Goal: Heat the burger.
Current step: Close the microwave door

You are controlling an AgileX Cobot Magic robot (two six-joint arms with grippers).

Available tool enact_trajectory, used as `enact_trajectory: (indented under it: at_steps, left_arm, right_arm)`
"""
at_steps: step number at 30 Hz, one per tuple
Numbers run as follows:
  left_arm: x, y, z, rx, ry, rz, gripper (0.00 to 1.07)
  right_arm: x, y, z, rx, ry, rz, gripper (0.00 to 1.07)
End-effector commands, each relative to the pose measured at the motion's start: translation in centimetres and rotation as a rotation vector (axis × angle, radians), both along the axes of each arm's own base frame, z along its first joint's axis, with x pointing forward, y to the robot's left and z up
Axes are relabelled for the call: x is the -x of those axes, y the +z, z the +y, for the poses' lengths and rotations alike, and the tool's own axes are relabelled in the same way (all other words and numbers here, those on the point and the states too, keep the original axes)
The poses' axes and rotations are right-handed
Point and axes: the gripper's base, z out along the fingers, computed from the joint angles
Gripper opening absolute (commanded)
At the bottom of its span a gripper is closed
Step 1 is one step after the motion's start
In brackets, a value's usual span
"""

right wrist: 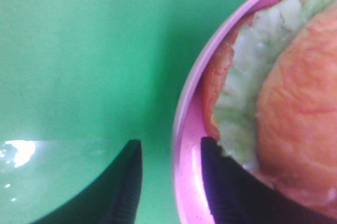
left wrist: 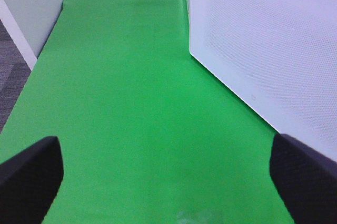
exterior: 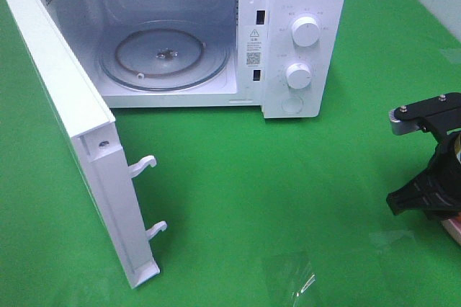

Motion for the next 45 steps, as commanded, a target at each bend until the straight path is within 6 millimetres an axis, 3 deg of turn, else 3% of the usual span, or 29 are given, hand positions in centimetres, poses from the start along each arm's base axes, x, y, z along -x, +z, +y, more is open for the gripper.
enact_trajectory:
  at_steps: [1, 5, 6, 9, 11, 13, 25, 37, 45]
  left_arm:
    - [0.2, -0.1, -0.1, 0.000, -0.001, -0.018, 1.00]
    - [0.2, -0.1, -0.1, 0.000, -0.001, -0.018, 1.00]
    - [0.2, -0.1, -0.1, 0.000, -0.001, -0.018, 1.00]
    - [0.2, -0.1, -0.1, 0.000, -0.001, -0.018, 1.00]
    - [0.2, -0.1, -0.1, 0.000, -0.001, -0.018, 1.00]
    - [0.2, -0.1, -0.1, 0.000, -0.001, -0.018, 1.00]
    - [0.2, -0.1, -0.1, 0.000, -0.001, -0.018, 1.00]
    - [0.2, -0.1, -0.1, 0.000, -0.001, -0.018, 1.00]
    - [0.2, -0.1, -0.1, 0.000, -0.001, -0.018, 1.00]
  right_arm:
    - [0.6, 1.9, 0.1, -0.045, 0.007, -0.034, 0.48]
    - [1.5, 3.8, 0.5, -0.111, 0.067, -0.052, 0.52]
    - [2.1, 4.6, 0.8, -0.153, 0.106, -0.057, 0.58]
    - [2.4, 5.1, 1.0, -0.173, 0.131, -0.062, 0.62]
    - [3.6, 6.8, 1.3, -0.240, 0.190, -0.087, 0.78]
    - [4.2, 7.6, 1.3, -0.264, 0.186, -0.098, 0.84]
    - [7.7, 10.8, 0.4, -0.307, 0.133, -0.145, 0.83]
    - [12.7, 13.5, -1.1, -0.330, 0.105, -0.212, 0.78]
    - [18.2, 16.1, -3.1, -0.385, 0.083, -0.525, 0.76]
